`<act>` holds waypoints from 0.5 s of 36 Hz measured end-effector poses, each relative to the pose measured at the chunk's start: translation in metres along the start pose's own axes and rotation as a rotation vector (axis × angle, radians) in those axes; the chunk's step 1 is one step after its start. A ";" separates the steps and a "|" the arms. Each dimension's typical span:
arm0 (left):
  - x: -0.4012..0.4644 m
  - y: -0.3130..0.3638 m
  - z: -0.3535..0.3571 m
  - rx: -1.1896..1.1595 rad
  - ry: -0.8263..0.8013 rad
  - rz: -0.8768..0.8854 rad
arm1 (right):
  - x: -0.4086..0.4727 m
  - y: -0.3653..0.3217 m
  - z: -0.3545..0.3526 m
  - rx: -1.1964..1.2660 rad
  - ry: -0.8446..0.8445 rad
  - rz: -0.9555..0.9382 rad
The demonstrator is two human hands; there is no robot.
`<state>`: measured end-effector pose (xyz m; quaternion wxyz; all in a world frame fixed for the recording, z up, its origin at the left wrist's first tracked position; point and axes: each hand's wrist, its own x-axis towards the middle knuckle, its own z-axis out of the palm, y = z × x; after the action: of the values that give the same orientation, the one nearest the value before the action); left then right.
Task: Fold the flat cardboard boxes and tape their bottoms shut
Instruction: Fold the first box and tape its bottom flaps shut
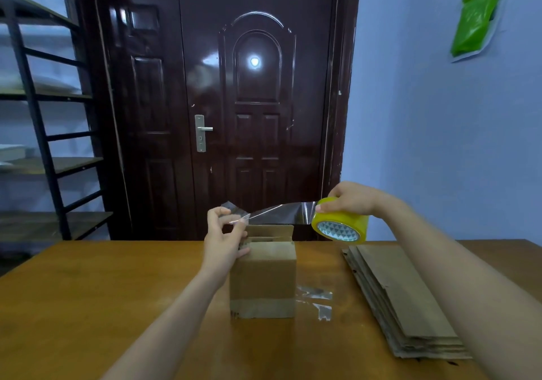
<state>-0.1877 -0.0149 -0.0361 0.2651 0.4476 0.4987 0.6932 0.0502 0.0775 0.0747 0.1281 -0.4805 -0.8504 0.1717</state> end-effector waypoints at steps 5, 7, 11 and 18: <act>0.003 0.000 -0.001 0.079 -0.040 0.064 | 0.002 -0.001 -0.001 0.022 -0.008 -0.011; 0.006 0.000 -0.001 0.079 -0.050 0.054 | 0.002 0.000 -0.001 0.034 -0.014 -0.015; 0.009 0.001 -0.001 0.088 -0.065 0.013 | 0.003 0.001 0.001 0.046 -0.016 -0.020; 0.009 0.004 0.002 0.064 -0.044 -0.055 | 0.004 0.004 0.001 0.044 -0.009 -0.028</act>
<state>-0.1897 -0.0080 -0.0289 0.2806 0.4570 0.5268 0.6595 0.0509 0.0832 0.0723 0.1369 -0.4649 -0.8536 0.1908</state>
